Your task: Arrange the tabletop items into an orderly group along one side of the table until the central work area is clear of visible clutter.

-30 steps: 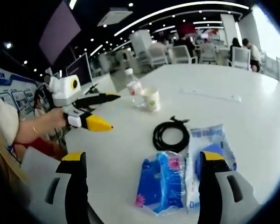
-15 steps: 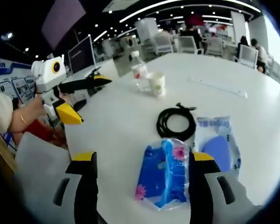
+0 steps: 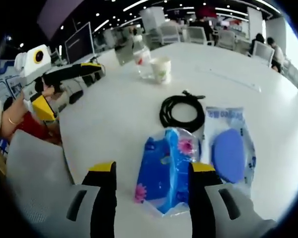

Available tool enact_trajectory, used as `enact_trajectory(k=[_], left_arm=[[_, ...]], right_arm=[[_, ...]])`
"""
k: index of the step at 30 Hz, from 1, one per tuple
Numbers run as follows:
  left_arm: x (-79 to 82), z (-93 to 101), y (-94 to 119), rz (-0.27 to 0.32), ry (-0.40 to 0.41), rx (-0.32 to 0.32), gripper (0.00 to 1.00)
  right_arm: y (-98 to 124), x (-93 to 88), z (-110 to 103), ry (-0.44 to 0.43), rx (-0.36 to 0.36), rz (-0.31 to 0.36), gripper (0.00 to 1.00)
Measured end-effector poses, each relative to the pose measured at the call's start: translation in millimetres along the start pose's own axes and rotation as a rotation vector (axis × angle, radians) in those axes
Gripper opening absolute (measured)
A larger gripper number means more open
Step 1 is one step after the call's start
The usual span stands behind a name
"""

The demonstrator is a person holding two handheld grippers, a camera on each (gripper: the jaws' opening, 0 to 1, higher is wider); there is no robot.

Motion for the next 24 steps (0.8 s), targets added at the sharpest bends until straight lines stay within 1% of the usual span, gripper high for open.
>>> enact_trajectory(k=[1, 2, 6, 10, 13, 15, 17, 19, 24], left_arm=[[-2.5, -0.7, 1, -0.015, -0.01, 0.016, 0.92], [-3.7, 0.0, 1, -0.02, -0.014, 0.02, 0.93], [-6.6, 3.9, 4, -0.012, 0.001, 0.011, 0.91], [-9.8, 5.3, 7, -0.012, 0.019, 0.015, 0.89], [-12.0, 5.7, 7, -0.018, 0.023, 0.021, 0.88], [-12.5, 6.1, 8, -0.017, 0.02, 0.031, 0.84], [-11.7, 5.8, 8, -0.009, 0.017, 0.045, 0.82], [-11.4, 6.7, 7, 0.0, 0.026, 0.047, 0.84], [-14.5, 9.7, 5, -0.009, 0.045, 0.043, 0.83]], right_arm=[[-1, -0.9, 0, 0.0, 0.0, -0.002, 0.54], [-3, -2.0, 2, -0.004, -0.003, -0.002, 0.52], [-4, -5.9, 5, -0.014, -0.018, -0.017, 0.47], [-7, -12.7, 9, 0.055, -0.06, -0.047, 0.42], [-9, -14.5, 8, 0.048, -0.052, -0.052, 0.38], [-9, -15.2, 6, 0.034, -0.037, -0.055, 0.36], [-9, -14.7, 6, 0.018, -0.03, -0.049, 0.36], [-10, -14.6, 7, 0.024, -0.039, -0.046, 0.36], [-12, -19.0, 10, 0.053, -0.055, -0.064, 0.28]])
Point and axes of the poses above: the point that each gripper's makers call its tool centre point, and the gripper's own axes: y roughly backward along the fingers, z roughly to its right, x roughly out of its top, the point moved 1 cm from there along y, roughly backward along the fingers, and after that the axes turned 11 degrees about -x, right-handed, at the moved point
